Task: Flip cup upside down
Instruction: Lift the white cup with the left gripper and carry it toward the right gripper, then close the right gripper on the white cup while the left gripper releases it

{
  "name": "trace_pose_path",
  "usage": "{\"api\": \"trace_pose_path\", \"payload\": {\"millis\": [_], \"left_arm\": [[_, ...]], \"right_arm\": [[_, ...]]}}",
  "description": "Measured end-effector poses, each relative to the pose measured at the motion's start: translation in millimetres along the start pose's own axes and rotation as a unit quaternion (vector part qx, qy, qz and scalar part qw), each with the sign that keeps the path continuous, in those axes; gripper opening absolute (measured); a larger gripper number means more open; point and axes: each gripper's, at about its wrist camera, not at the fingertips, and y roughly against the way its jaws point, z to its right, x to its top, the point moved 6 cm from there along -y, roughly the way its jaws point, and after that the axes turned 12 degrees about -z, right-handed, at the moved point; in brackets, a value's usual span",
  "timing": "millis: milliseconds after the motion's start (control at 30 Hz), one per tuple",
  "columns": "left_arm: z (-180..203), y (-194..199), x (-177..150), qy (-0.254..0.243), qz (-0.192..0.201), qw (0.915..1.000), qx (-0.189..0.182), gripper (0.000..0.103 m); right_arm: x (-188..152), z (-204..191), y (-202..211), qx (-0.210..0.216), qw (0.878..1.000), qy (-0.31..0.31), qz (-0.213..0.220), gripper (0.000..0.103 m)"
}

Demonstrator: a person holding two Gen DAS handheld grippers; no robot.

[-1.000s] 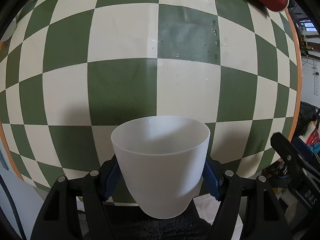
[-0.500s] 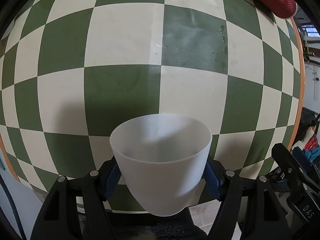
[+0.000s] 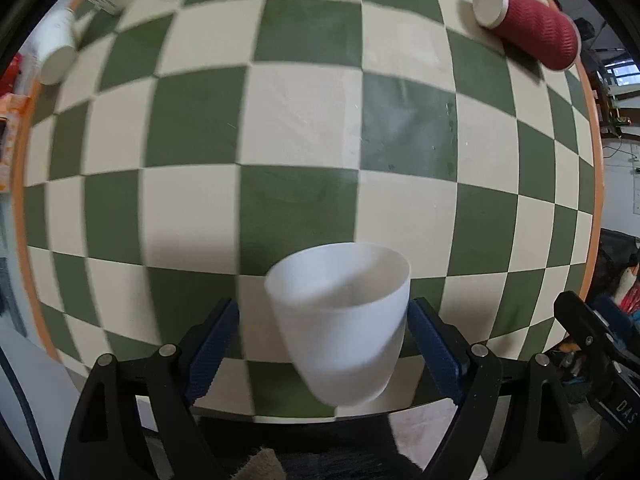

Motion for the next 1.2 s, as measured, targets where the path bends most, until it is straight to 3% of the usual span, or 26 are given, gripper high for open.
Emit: {"api": "trace_pose_path", "payload": {"millis": [133, 333, 500, 600, 733, 800, 833, 933, 967, 1000, 1033, 1067, 1133, 1167, 1200], "left_arm": [[-20, 29, -19, -0.002, 0.041, 0.9990, 0.020, 0.086], [-72, 64, -32, 0.016, 0.085, 0.9941, 0.065, 0.086], [-113, 51, -48, 0.052, 0.083, 0.9938, 0.052, 0.086], [-128, 38, -58, 0.072, 0.077, 0.9937, 0.038, 0.086], [-146, 32, -69, 0.082, 0.073, 0.9934, 0.033, 0.086], [-153, 27, -73, 0.092, 0.067, 0.9931, 0.027, 0.086], [-156, 23, -75, 0.100, 0.062, 0.9929, 0.020, 0.086], [-160, 12, -80, 0.118, 0.050, 0.9917, 0.006, 0.086], [-161, 9, -80, 0.122, 0.047, 0.9914, 0.003, 0.086], [-161, 5, -82, 0.129, 0.042, 0.9908, 0.000, 0.086], [-162, 2, -82, 0.134, 0.040, 0.9901, -0.001, 0.086], [-163, 1, -82, 0.140, 0.038, 0.9894, -0.001, 0.086], [-165, -3, -84, 0.156, 0.037, 0.9871, -0.008, 0.086], [-166, -4, -85, 0.161, 0.037, 0.9862, -0.010, 0.086], [-167, -6, -85, 0.169, 0.036, 0.9850, -0.012, 0.086]], "right_arm": [[-5, -28, 19, -0.025, 0.997, 0.070, 0.017, 0.103], [-16, -80, 42, -0.093, 0.975, 0.194, 0.050, 0.103], [-34, -128, 46, -0.145, 0.942, 0.292, 0.075, 0.103], [-49, -159, 43, -0.196, 0.905, 0.366, 0.092, 0.103], [-69, -187, 29, -0.277, 0.831, 0.471, 0.105, 0.103], [-81, -199, 17, -0.324, 0.775, 0.532, 0.108, 0.101], [-88, -203, 10, -0.353, 0.735, 0.568, 0.108, 0.101], [-107, -207, -9, -0.407, 0.640, 0.644, 0.103, 0.101], [-114, -206, -18, -0.428, 0.595, 0.673, 0.100, 0.101], [-118, -204, -23, -0.441, 0.563, 0.692, 0.098, 0.101], [-123, -201, -30, -0.457, 0.517, 0.717, 0.097, 0.100], [-126, -201, -35, -0.465, 0.487, 0.732, 0.098, 0.099], [-132, -199, -42, -0.473, 0.439, 0.757, 0.102, 0.098], [-134, -200, -44, -0.471, 0.421, 0.768, 0.105, 0.098], [-135, -201, -45, -0.463, 0.414, 0.776, 0.104, 0.098]]}}
